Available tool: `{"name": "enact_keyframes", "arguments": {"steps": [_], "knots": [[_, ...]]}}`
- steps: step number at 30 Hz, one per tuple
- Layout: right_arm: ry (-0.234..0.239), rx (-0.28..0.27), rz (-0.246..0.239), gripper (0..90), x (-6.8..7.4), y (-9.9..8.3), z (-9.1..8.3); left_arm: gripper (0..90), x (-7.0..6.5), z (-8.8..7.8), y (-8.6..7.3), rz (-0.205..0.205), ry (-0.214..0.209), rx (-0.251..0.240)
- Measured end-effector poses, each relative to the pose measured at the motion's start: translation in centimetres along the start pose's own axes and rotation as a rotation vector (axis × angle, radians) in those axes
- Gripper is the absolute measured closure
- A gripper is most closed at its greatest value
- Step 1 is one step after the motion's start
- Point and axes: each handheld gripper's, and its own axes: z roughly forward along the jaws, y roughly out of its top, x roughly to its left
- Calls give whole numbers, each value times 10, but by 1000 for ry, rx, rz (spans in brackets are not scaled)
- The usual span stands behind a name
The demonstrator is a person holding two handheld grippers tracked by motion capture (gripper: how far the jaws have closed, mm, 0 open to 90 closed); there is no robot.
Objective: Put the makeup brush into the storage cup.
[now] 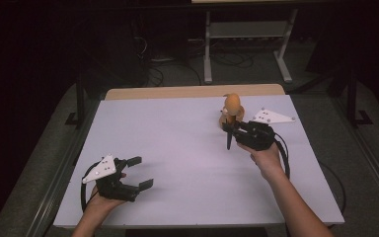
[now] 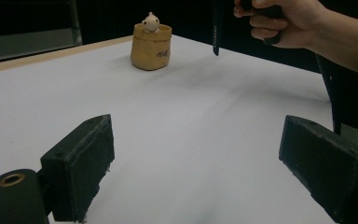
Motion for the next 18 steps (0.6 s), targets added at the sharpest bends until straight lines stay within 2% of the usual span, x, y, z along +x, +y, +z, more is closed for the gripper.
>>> {"name": "enact_keyframes", "arguments": {"steps": [6,18], "knots": [[-18,-6,13,717,-6,3,-1,98,0,0,0,-6,-1,-1],[-50,-16,9,717,-14,10,0,98,-1,-1,1,-16,-5,-12]]}}
